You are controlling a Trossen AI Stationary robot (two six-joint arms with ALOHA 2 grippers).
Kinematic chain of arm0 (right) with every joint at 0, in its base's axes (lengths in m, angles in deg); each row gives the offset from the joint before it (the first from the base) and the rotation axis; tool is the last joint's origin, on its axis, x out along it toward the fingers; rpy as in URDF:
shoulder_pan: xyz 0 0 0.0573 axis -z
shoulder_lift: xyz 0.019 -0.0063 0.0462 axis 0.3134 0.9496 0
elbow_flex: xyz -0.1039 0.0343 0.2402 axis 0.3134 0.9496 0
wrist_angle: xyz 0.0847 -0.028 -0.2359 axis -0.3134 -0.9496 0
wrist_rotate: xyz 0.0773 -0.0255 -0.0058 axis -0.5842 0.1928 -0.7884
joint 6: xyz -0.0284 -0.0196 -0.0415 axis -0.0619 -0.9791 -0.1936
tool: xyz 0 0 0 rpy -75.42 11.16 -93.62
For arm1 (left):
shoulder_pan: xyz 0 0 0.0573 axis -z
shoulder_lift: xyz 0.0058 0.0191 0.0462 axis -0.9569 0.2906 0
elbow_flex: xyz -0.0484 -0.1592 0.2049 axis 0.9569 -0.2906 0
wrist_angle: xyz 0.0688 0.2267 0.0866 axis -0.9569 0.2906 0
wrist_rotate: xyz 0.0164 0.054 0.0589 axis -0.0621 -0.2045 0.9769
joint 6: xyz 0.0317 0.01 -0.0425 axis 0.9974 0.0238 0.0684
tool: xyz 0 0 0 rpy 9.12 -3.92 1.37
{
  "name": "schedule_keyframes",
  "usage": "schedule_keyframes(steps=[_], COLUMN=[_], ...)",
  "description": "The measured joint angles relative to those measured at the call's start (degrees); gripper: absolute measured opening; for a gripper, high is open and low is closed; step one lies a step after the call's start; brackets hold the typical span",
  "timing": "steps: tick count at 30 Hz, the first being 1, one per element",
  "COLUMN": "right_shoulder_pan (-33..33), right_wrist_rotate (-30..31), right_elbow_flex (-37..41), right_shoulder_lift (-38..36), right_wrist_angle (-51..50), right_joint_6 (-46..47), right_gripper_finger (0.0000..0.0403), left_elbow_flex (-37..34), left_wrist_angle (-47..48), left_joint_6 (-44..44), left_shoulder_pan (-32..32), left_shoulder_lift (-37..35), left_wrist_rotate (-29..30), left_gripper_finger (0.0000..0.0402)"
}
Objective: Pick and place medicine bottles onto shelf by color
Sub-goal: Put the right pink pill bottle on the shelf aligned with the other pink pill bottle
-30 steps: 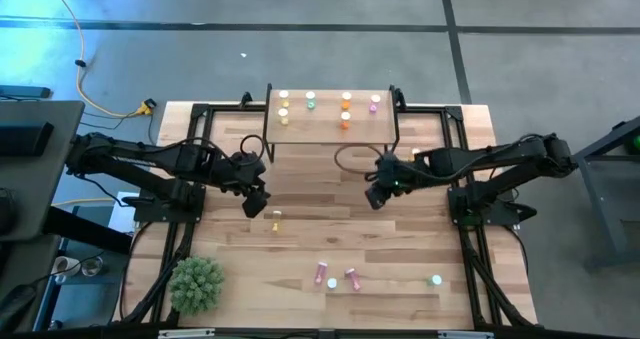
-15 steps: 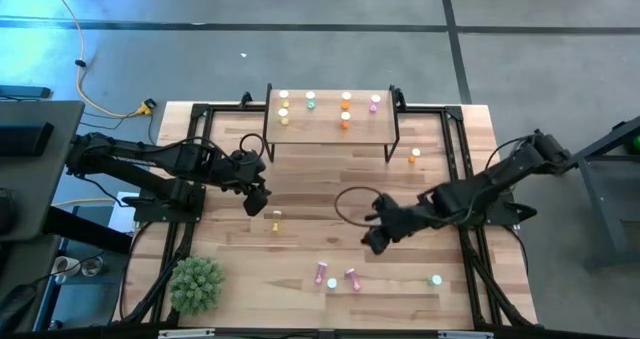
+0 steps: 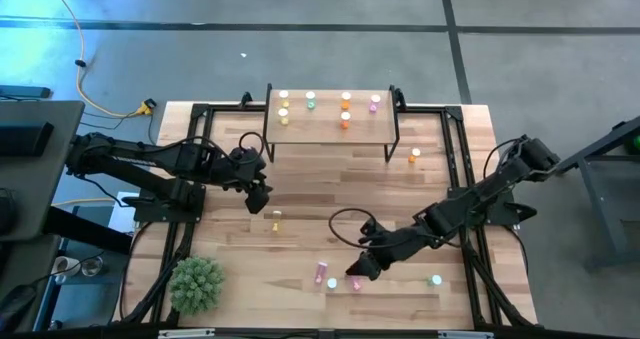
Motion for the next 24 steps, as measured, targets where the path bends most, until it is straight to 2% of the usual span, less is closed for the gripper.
schedule_keyframes(steps=[4, 9, 12, 15, 20, 24], right_shoulder_pan=[0.0, 0.0, 0.1, 0.1, 0.0, 0.0], right_wrist_rotate=[0.6, 4.9, 5.0, 2.4, -5.4, -8.1], right_elbow_flex=[-5.4, -13.7, -15.8, -16.0, -16.0, -16.0], right_shoulder_lift=[0.0, 0.6, 2.2, 4.4, 10.0, 13.9], right_wrist_angle=[-6.6, -22.2, -30.2, -33.1, -34.1, -33.9], right_joint_6=[-1.8, -5.3, -5.1, -5.0, -4.5, -3.2], right_gripper_finger=[0.0161, 0.0161, 0.0161, 0.0161, 0.0161, 0.0161], left_elbow_flex=[0.0, 0.0, 0.0, 0.0, 0.0, 0.0], left_wrist_angle=[0.0, 0.0, 0.0, 0.0, 0.0, 0.0], left_joint_6=[-0.1, -0.1, -0.1, -0.1, -0.1, -0.1], left_shoulder_pan=[0.0, 0.0, 0.0, 0.0, 0.0, 0.0], left_shoulder_lift=[0.0, 0.0, 0.0, 0.0, 0.0, 0.0], left_wrist_rotate=[0.0, 0.0, 0.0, 0.0, 0.0, 0.0], left_gripper_finger=[0.0204, 0.0204, 0.0204, 0.0204, 0.0204, 0.0204])
